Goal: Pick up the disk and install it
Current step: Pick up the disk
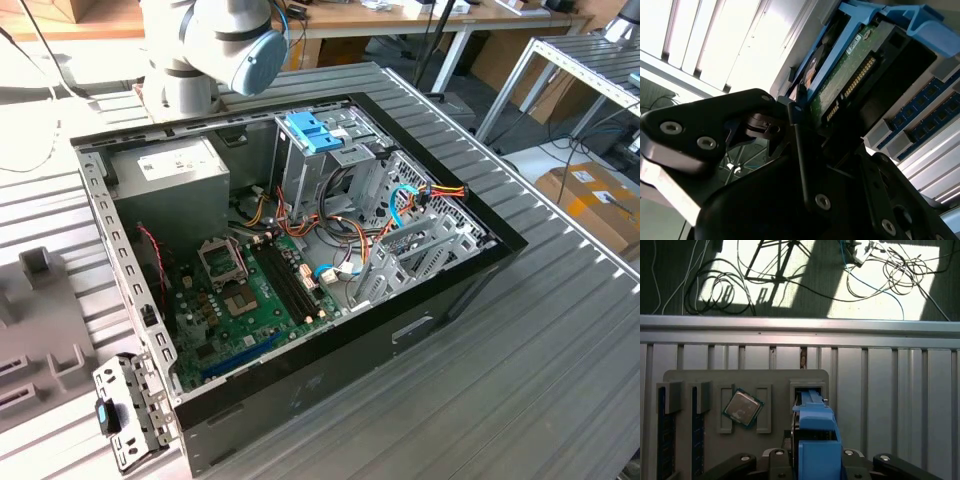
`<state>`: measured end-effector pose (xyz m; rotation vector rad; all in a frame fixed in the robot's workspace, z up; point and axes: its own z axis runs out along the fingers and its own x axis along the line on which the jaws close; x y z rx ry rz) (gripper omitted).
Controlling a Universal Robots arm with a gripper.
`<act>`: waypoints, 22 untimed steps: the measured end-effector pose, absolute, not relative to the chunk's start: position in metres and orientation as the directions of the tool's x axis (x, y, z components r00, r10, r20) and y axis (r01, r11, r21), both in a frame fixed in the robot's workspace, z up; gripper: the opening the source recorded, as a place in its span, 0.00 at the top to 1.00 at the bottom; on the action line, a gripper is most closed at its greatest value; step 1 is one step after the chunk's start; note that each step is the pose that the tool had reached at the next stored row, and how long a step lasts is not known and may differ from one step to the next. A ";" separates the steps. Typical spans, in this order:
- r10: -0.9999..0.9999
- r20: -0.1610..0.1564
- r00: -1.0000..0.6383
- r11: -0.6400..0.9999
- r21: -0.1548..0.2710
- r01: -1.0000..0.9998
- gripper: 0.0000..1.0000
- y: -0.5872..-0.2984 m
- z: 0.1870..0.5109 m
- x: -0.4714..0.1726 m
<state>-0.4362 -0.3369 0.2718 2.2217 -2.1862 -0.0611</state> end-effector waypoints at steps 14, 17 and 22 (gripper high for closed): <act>-1.000 -0.011 0.027 -0.027 0.045 -0.999 0.64 -0.337 0.272 -0.436; -1.000 -0.011 0.027 -0.028 0.044 -0.999 0.64 -0.337 0.272 -0.436; -1.000 -0.011 0.027 -0.028 0.044 -0.999 0.64 -0.337 0.277 -0.436</act>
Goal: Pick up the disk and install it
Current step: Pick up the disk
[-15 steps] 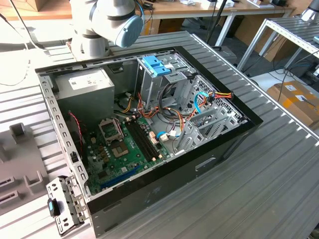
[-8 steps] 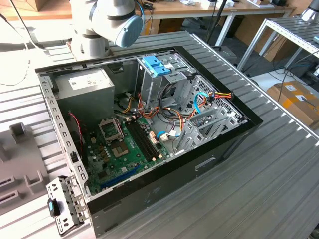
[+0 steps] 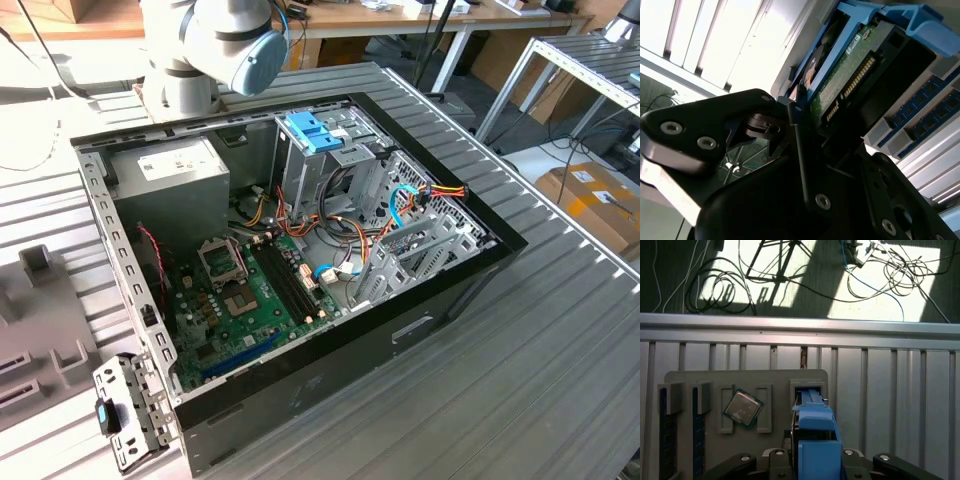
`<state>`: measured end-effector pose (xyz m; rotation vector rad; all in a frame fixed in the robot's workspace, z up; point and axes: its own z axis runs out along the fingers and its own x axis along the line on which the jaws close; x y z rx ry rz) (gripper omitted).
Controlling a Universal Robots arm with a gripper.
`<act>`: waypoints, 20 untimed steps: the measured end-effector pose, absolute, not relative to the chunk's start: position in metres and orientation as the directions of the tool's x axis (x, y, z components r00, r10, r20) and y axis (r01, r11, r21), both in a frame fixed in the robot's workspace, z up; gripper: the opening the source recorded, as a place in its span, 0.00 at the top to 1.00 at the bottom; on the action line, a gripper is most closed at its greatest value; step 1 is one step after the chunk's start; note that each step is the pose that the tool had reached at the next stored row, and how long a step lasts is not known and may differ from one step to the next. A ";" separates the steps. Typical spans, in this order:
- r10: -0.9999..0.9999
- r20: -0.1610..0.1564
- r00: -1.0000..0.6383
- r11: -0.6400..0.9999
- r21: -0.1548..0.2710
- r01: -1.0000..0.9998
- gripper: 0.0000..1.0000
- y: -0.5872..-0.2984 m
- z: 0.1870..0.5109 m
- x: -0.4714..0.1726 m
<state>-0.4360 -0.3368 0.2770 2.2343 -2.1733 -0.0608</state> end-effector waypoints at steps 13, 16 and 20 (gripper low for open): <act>-1.000 -0.011 0.027 -0.028 0.045 -0.999 0.64 -0.337 0.287 -0.436; -1.000 -0.011 0.027 -0.028 0.044 -0.999 0.64 -0.337 0.289 -0.436; -1.000 -0.011 0.027 -0.028 0.045 -0.999 0.64 -0.337 0.291 -0.436</act>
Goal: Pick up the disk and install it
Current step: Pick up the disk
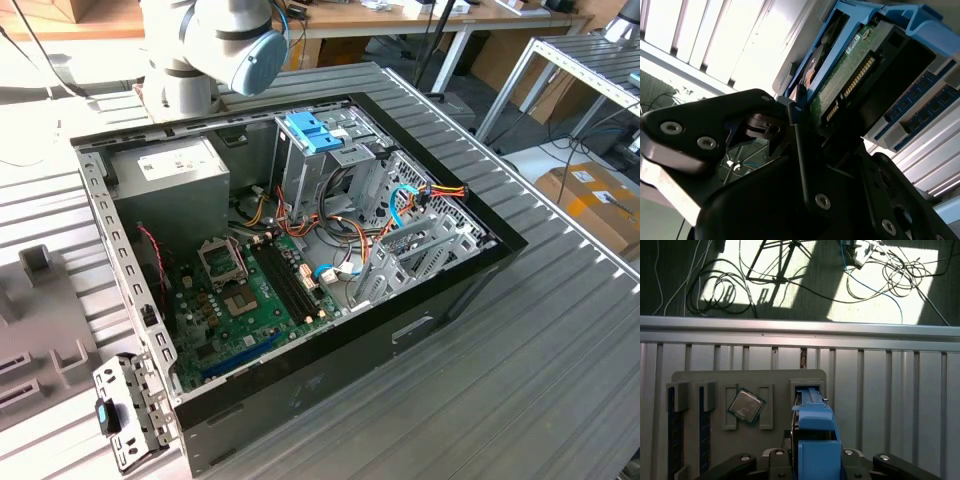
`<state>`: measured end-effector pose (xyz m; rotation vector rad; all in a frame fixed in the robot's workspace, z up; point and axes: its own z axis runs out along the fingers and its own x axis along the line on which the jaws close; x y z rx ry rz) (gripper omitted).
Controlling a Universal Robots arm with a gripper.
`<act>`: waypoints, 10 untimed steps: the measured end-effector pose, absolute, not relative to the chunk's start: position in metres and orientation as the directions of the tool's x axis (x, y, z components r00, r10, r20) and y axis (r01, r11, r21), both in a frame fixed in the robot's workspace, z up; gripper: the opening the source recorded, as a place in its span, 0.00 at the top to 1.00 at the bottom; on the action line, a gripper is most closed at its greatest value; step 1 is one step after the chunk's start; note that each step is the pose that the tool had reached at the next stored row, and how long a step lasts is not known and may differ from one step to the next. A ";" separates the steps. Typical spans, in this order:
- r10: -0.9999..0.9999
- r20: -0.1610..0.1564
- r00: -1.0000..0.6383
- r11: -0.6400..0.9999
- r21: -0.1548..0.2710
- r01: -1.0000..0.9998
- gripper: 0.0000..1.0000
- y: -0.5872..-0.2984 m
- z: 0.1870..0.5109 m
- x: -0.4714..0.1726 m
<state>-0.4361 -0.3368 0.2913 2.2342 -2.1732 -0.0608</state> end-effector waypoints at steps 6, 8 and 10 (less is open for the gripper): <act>-1.000 -0.011 0.027 -0.028 0.044 -0.999 0.64 -0.337 0.294 -0.436; -1.000 -0.011 0.027 -0.028 0.044 -0.999 0.64 -0.337 0.295 -0.436; -1.000 -0.011 0.027 -0.028 0.044 -0.999 0.64 -0.337 0.296 -0.436</act>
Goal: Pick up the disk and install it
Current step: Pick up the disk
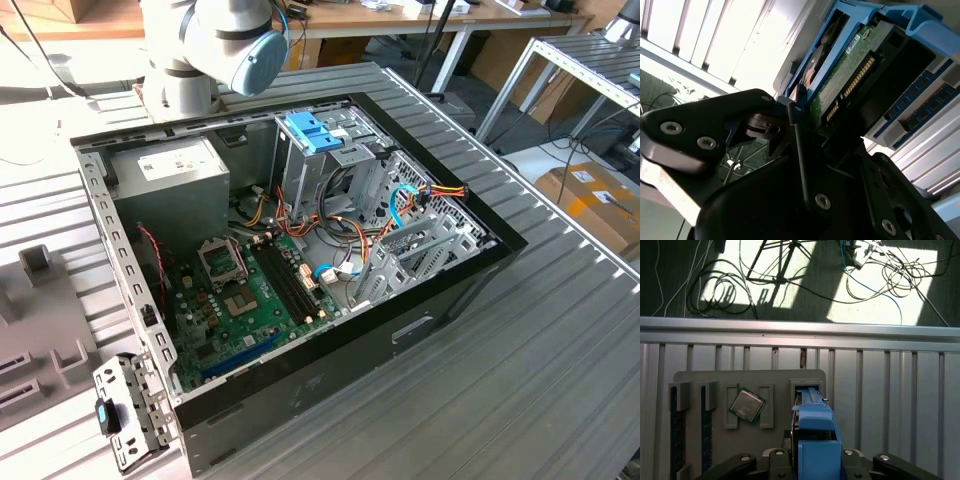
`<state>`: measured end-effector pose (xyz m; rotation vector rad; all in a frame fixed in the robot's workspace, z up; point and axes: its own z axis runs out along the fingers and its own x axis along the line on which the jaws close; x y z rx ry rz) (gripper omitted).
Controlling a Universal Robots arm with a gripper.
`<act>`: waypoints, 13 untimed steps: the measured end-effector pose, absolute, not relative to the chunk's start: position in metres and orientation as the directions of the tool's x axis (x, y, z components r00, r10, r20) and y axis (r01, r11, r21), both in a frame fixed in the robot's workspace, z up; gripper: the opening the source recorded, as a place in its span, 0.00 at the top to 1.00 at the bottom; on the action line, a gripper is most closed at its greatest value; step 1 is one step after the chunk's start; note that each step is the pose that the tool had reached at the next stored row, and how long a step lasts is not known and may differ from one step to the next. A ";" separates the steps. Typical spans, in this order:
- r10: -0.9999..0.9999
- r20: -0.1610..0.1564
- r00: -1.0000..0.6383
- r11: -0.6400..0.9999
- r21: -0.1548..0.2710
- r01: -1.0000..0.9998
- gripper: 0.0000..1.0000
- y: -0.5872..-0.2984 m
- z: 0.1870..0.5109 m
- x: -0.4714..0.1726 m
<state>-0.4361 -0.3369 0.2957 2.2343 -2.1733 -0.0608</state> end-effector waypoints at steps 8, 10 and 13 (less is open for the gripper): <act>-1.000 -0.011 0.027 -0.028 0.044 -0.999 0.64 -0.337 0.299 -0.436; -1.000 -0.011 0.027 -0.028 0.044 -0.999 0.64 -0.337 0.300 -0.436; -1.000 -0.011 0.027 -0.028 0.045 -0.999 0.64 -0.337 0.302 -0.436</act>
